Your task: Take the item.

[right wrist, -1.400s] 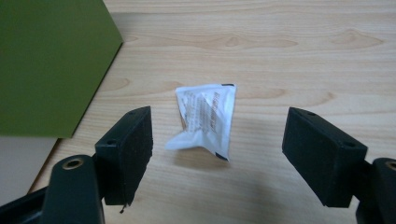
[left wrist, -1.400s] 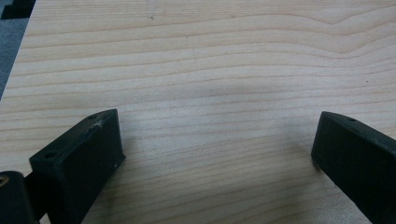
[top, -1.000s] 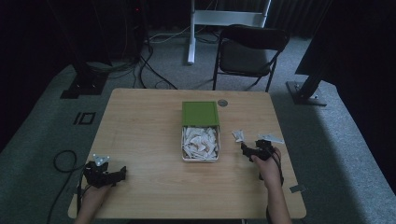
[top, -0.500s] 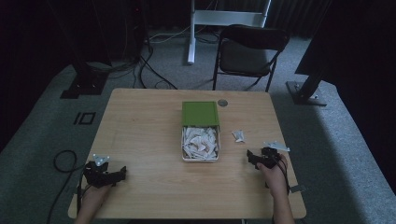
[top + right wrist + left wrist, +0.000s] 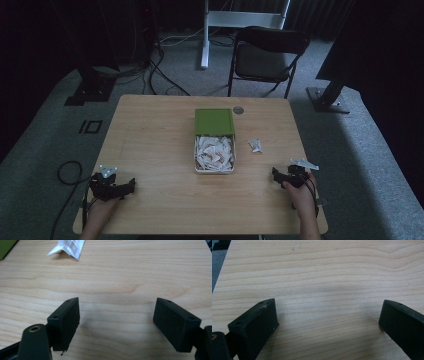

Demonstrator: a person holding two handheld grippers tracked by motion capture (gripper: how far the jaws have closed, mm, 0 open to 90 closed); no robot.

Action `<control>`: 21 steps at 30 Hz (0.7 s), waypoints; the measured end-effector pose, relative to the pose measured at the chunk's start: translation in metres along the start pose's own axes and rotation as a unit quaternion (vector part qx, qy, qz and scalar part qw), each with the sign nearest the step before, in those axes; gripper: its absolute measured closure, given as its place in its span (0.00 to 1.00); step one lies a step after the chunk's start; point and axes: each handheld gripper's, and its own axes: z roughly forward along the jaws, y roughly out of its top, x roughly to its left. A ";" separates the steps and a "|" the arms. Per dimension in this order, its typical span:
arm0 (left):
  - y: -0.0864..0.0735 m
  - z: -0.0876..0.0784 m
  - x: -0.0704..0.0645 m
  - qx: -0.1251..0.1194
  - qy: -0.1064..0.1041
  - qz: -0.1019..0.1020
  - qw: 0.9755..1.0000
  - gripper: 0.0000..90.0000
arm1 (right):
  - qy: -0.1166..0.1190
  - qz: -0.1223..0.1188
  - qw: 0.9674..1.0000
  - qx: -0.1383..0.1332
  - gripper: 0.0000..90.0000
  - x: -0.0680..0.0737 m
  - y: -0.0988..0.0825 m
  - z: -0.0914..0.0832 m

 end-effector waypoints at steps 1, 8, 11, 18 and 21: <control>0.000 0.000 0.000 0.000 0.000 0.000 1.000 0.03 | -0.003 0.001 1.000 0.000 0.23 -0.001 -0.001 -0.001; 0.000 0.000 0.000 0.000 0.000 0.000 1.000 0.03 | -0.020 -0.012 1.000 0.005 0.23 -0.002 -0.010 -0.011; 0.000 0.000 0.000 0.000 0.000 0.000 1.000 0.03 | -0.023 -0.019 1.000 0.008 0.23 -0.001 -0.013 -0.014; -0.001 0.000 0.000 -0.001 0.001 -0.002 1.000 0.03 | -0.023 -0.030 0.999 0.011 0.21 -0.002 -0.020 -0.021; -0.001 0.000 0.000 -0.001 0.001 -0.002 1.000 0.03 | -0.018 -0.034 0.999 0.012 0.19 -0.002 -0.022 -0.023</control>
